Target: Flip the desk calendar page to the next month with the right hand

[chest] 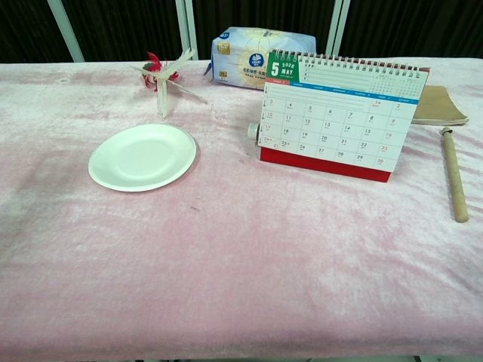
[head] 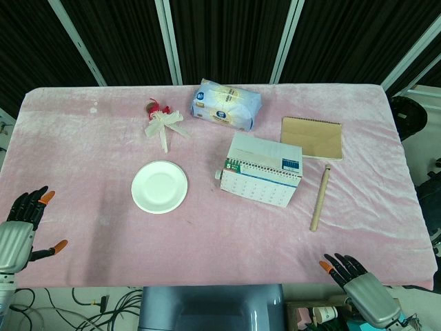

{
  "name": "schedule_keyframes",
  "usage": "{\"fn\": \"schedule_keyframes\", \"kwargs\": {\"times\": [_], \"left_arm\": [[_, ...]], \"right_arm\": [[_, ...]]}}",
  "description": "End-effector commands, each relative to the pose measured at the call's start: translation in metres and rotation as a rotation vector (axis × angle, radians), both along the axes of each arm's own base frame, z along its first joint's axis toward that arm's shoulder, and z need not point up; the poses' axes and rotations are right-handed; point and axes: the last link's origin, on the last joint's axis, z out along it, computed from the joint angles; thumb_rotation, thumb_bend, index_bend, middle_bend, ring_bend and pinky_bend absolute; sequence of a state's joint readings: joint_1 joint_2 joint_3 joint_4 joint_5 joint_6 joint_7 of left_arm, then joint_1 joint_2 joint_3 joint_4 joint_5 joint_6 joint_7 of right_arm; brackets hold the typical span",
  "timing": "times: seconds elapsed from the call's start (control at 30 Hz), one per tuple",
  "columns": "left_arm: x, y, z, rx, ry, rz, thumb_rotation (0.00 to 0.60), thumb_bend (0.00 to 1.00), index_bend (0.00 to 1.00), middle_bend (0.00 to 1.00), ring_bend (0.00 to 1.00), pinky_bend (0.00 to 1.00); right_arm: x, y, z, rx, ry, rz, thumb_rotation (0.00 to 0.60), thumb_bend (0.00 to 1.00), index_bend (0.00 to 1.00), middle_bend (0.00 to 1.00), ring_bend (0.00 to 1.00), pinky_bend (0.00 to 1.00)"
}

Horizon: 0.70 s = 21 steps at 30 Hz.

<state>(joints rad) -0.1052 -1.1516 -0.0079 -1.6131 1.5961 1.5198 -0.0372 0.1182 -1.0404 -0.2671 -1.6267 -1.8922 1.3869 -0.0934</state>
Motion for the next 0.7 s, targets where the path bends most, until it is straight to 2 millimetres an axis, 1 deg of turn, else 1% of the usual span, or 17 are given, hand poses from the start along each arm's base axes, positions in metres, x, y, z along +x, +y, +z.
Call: {"fn": "schedule_keyframes", "kwargs": {"times": [0.03, 0.47, 0.7], "left_arm": [[0.0, 0.0, -0.001, -0.002, 0.001, 0.001, 0.6, 0.0, 0.0, 0.0, 0.0, 0.0], [-0.001, 0.0, -0.001, -0.004, 0.001, 0.008, 0.6, 0.0, 0.0, 0.0, 0.0, 0.0], [-0.001, 0.001, -0.003, -0.021, 0.005, 0.003, 0.6, 0.0, 0.0, 0.0, 0.0, 0.0]], "right_arm": [[0.0, -0.001, 0.002, -0.008, -0.009, 0.0, 0.6, 0.07, 0.0, 0.0, 0.0, 0.11], [0.001, -0.005, 0.0, -0.014, -0.021, -0.008, 0.6, 0.07, 0.0, 0.0, 0.0, 0.11], [0.009, -0.011, -0.01, -0.018, -0.015, 0.004, 0.6, 0.07, 0.0, 0.0, 0.0, 0.11]]}}
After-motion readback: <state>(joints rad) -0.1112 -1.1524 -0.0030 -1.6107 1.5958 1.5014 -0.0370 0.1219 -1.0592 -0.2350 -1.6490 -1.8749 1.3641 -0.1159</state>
